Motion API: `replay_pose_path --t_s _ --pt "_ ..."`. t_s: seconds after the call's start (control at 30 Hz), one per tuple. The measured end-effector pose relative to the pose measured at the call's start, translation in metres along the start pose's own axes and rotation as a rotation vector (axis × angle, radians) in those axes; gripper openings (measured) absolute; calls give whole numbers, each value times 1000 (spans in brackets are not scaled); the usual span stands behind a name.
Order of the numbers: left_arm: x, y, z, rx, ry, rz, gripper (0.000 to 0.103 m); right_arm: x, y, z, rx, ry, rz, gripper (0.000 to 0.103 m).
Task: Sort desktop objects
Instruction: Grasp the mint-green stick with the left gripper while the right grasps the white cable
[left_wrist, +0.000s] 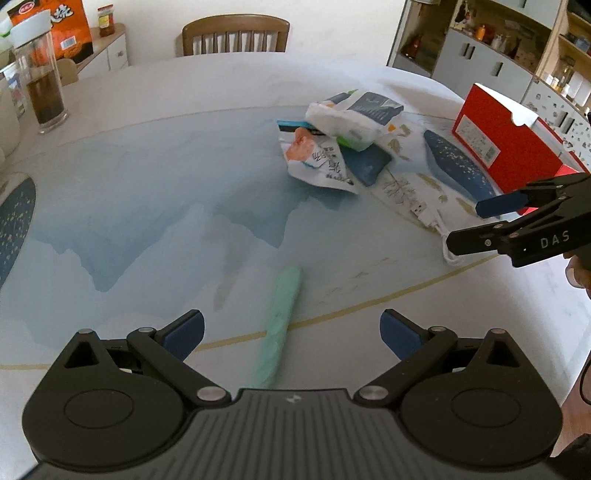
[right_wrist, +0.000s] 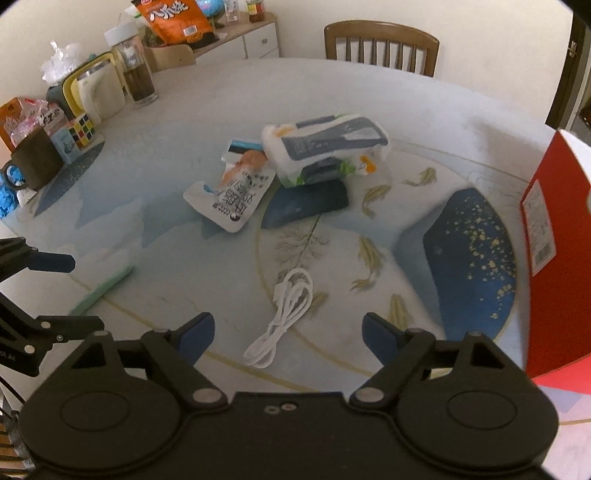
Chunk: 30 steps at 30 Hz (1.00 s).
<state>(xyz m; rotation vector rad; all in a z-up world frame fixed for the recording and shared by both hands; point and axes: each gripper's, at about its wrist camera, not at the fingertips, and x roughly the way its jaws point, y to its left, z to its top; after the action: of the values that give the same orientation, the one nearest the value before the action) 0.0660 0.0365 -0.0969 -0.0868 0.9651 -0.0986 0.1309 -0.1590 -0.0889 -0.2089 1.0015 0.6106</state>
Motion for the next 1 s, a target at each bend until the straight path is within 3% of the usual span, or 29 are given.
replay_pose_path --t_s 0.1,0.27,0.53,0.7,0.83,1.0 --pt "1 0 -4 -1 -2 4 99 6 4 -1 -12 14 -3 82" --pt "0 0 -7 0 -7 10 82 11 9 -3 -19 29 -5 77" --pt "0 0 -8 10 -19 32 68 16 8 -3 -1 42 -18 68" --pt "2 -5 -8 45 -16 84 56 17 11 -1 -14 38 -36 54" --pt "2 -8 -7 59 -21 118 38 16 15 -3 -36 33 -64 46" --pt "2 -11 -8 75 -27 107 32 16 17 -4 -37 32 -88 38"
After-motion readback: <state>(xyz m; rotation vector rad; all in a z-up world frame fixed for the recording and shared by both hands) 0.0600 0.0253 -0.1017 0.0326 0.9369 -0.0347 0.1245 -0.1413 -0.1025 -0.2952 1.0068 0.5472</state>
